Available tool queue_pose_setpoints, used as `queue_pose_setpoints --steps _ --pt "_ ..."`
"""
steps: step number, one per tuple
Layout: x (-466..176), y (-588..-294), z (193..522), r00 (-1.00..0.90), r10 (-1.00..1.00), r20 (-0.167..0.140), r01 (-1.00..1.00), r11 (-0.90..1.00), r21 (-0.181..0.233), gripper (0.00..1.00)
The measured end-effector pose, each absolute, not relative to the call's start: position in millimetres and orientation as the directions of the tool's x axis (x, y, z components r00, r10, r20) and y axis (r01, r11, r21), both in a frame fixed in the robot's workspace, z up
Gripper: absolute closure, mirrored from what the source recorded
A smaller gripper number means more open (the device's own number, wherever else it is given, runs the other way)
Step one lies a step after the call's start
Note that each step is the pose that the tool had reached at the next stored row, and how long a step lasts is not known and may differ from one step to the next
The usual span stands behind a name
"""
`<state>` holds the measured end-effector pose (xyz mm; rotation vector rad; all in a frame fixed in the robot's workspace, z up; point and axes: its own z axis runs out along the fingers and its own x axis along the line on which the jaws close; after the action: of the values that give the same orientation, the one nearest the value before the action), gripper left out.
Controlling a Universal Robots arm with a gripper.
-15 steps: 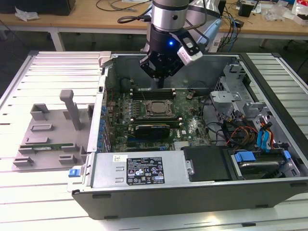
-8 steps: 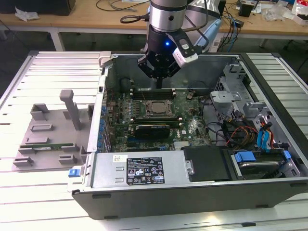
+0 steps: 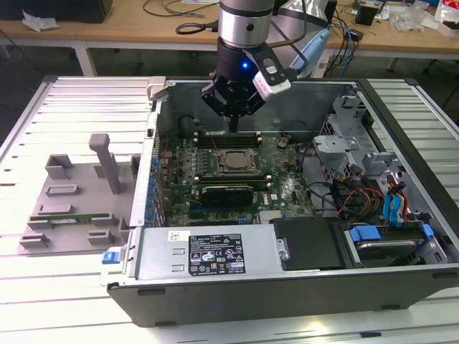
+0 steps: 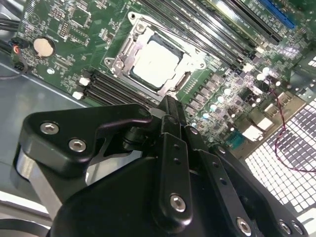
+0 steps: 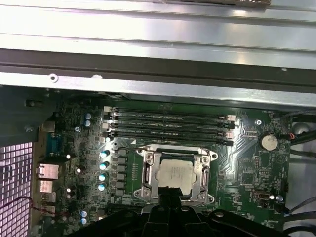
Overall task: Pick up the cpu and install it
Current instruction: 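Install the first cpu locking lever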
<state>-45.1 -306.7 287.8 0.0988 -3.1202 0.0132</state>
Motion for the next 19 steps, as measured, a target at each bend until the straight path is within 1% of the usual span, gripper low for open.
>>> queue_pose_setpoints --steps 19 --pt "-69.7 -306.8 286.8 -0.998 -0.063 0.02 -0.063 0.998 -0.008 0.89"
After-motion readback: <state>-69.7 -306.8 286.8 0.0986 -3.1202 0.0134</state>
